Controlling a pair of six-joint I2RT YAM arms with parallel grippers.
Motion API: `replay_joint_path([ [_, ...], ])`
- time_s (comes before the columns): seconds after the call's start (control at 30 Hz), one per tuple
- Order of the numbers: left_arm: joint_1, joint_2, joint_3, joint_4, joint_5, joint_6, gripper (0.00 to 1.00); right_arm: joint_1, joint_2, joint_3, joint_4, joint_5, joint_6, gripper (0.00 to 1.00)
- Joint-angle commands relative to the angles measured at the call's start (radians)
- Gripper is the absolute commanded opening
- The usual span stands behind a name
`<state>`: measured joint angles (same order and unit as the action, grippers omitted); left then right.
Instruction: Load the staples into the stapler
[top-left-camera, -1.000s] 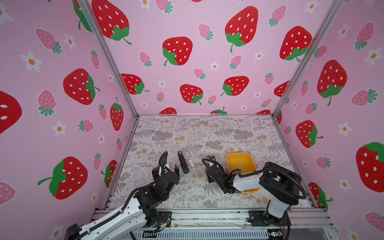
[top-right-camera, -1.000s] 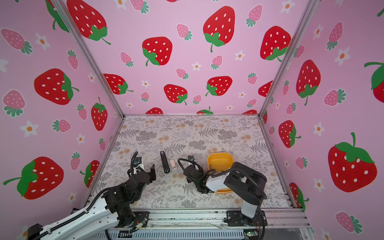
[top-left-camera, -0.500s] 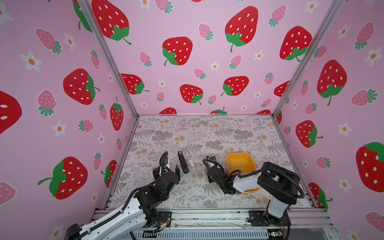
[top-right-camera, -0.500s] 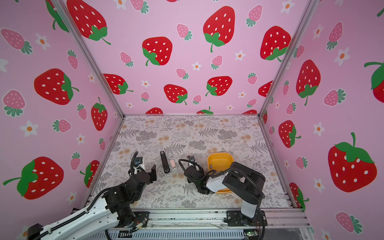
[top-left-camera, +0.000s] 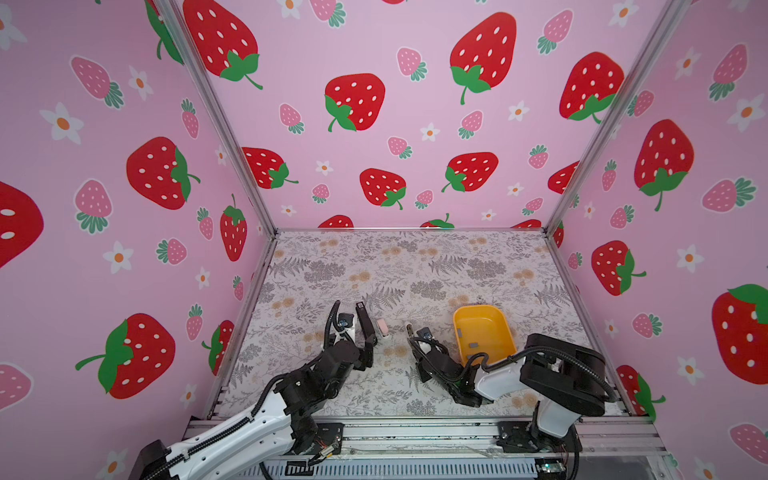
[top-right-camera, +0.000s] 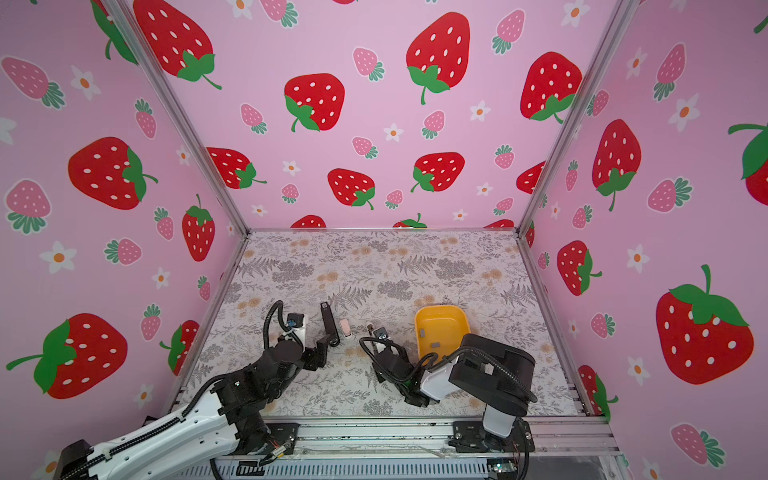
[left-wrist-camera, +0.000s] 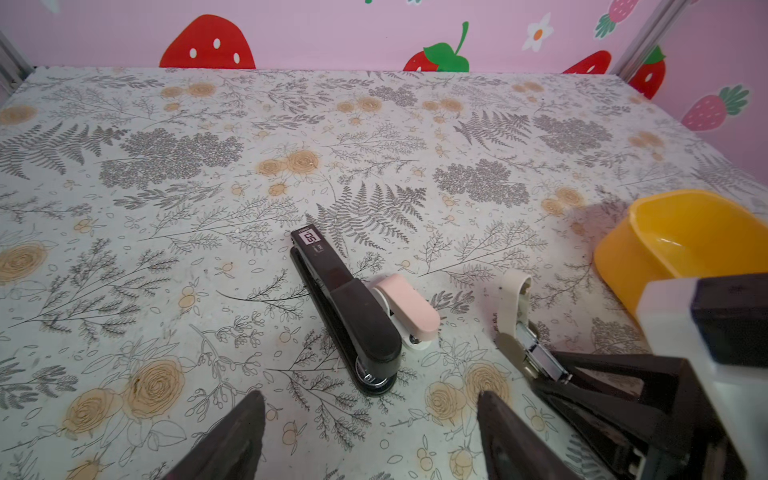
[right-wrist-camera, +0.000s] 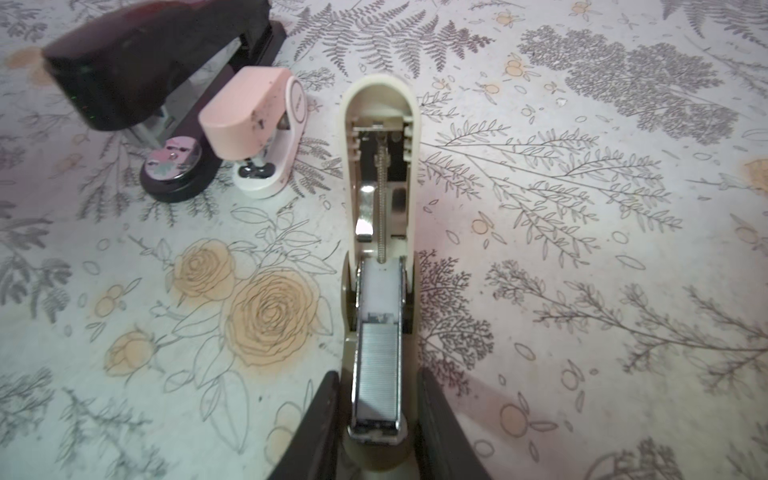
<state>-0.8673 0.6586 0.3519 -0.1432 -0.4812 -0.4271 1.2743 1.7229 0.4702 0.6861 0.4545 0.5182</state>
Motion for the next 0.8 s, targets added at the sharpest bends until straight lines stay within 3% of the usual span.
replay_joint_path([
  [0.0, 0.005, -0.011, -0.022, 0.071, 0.072, 0.009, 0.81, 0.045, 0.02, -0.02, -0.025, -0.059, -0.024, 0.27],
  [0.23, 0.005, -0.007, -0.031, 0.108, 0.153, -0.005, 0.71, 0.062, 0.04, -0.018, -0.007, -0.05, -0.016, 0.3],
  [0.43, 0.005, 0.009, -0.037, 0.145, 0.188, -0.008, 0.67, 0.063, -0.017, -0.028, -0.005, -0.033, -0.022, 0.47],
  [0.77, 0.004, 0.141, -0.021, 0.271, 0.251, 0.007, 0.55, 0.063, -0.206, -0.088, -0.017, 0.005, -0.029, 0.46],
])
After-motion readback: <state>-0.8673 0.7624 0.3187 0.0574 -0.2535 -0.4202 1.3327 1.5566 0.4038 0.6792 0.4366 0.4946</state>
